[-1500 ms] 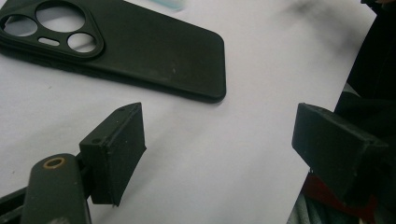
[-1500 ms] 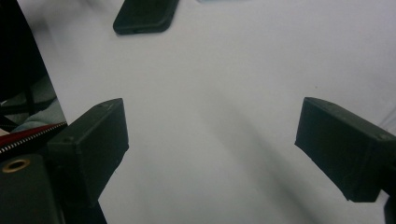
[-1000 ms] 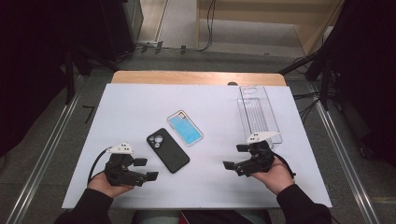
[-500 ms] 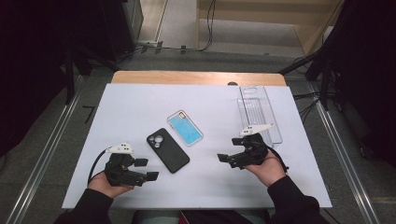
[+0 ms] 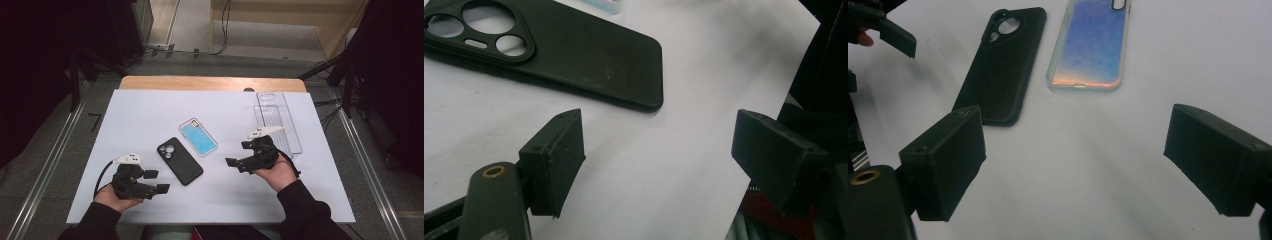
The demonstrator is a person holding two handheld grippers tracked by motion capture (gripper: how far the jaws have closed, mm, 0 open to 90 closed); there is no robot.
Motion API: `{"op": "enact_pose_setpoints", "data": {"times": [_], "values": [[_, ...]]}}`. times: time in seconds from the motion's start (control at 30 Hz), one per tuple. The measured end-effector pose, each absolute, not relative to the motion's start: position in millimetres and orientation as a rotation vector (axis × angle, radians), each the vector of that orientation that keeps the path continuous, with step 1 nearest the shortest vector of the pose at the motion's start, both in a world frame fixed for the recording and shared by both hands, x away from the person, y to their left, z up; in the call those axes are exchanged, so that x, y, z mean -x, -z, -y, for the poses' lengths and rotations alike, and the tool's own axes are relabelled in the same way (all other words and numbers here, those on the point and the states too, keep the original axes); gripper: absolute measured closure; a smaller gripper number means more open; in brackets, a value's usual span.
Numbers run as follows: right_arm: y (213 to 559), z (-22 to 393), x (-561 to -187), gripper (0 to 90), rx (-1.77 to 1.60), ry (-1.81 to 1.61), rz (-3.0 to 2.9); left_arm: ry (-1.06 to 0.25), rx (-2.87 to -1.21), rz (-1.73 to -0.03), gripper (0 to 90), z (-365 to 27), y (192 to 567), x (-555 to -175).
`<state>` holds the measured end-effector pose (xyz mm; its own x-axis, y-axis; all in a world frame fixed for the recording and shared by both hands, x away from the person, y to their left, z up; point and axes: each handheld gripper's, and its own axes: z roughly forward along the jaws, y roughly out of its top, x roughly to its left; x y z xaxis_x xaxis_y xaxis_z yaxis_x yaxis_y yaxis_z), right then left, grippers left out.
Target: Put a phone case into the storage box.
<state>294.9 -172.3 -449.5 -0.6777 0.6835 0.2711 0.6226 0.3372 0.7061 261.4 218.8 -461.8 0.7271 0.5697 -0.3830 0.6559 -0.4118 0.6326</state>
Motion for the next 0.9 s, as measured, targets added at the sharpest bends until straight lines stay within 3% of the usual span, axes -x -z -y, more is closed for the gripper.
{"op": "enact_pose_setpoints", "data": {"times": [0.9], "values": [[452.7,136.3,-337.8,7.8,-1.232,-1.243,-2.51,0.139,-2.121,-0.932,21.0,-220.4,462.4,-261.7]]}}
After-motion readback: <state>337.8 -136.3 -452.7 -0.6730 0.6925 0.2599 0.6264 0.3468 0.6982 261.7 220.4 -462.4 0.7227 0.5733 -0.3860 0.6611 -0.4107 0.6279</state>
